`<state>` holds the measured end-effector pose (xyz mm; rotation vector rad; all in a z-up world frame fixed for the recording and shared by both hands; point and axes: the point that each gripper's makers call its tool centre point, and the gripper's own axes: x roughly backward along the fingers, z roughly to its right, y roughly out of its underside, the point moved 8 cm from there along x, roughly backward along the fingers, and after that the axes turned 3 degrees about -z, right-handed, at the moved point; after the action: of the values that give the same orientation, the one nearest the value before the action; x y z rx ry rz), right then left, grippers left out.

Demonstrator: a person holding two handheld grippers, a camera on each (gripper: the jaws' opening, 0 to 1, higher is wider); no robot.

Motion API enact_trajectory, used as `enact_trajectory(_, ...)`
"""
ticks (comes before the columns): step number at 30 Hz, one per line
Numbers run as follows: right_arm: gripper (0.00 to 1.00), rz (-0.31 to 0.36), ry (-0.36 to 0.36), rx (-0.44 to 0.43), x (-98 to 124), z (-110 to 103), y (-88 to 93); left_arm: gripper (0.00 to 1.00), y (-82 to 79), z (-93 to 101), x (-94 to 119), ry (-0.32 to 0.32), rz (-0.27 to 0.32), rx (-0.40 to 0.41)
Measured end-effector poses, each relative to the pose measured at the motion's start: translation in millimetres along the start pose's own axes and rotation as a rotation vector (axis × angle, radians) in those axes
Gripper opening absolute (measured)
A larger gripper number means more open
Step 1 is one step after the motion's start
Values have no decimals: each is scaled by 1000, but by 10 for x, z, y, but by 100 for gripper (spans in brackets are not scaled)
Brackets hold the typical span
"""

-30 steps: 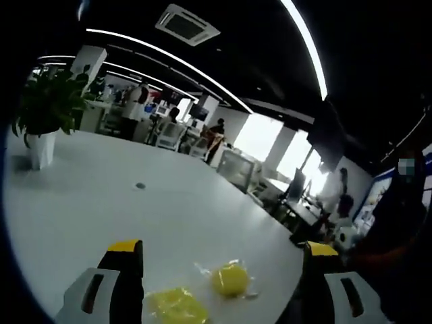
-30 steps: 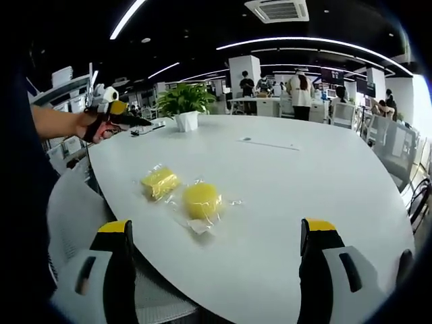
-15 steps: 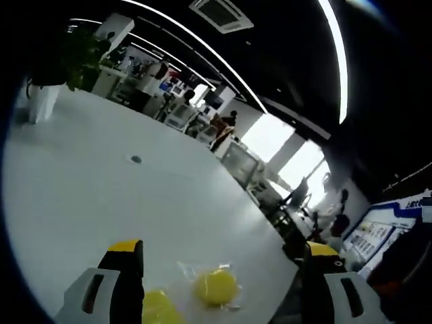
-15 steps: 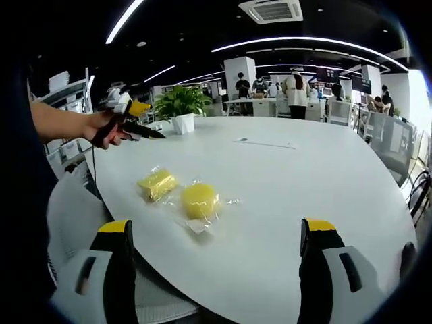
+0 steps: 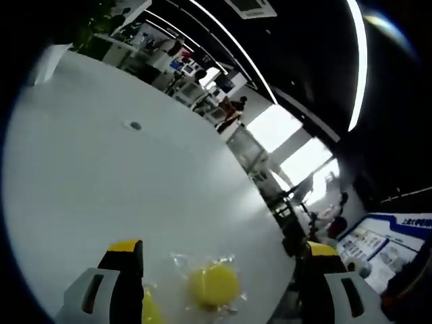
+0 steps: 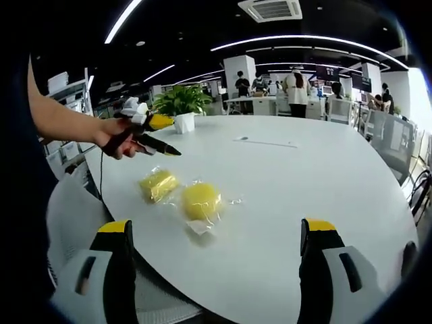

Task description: Compare the silicone blocks by pressing each to a similar depth, holding the contact briefly, and releasing to observe deformation and rebound differences across the visible hardness samples.

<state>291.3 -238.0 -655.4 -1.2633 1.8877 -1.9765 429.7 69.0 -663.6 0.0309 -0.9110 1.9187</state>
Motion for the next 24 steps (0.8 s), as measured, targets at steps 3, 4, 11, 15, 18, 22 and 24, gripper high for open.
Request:
enact_trajectory(3,97,-2,-2,-4,-2,1,4,100,10,-41,-81,2,-15,22)
enact_trajectory(4,97,-1,-1,-6,-2,4,7,100,17,-48,-102,2,-22,27)
enact_trajectory(11,97,6,9,-12,1,11,22,100,133,-153,-276,-22,-84,84)
enact_trajectory(15,97,3,10,-25,-5,-8,37,93,201,-236,-322,-43,-111,124)
enact_trajectory(18,97,-3,2,-19,-19,-36,33,90,236,-257,-372,-52,-125,134)
enact_trajectory(22,97,-1,6,-22,-14,-22,33,77,271,-260,-409,-50,-152,201)
enact_trajectory(24,97,5,12,-27,3,-1,34,77,269,-295,-442,-57,-150,225)
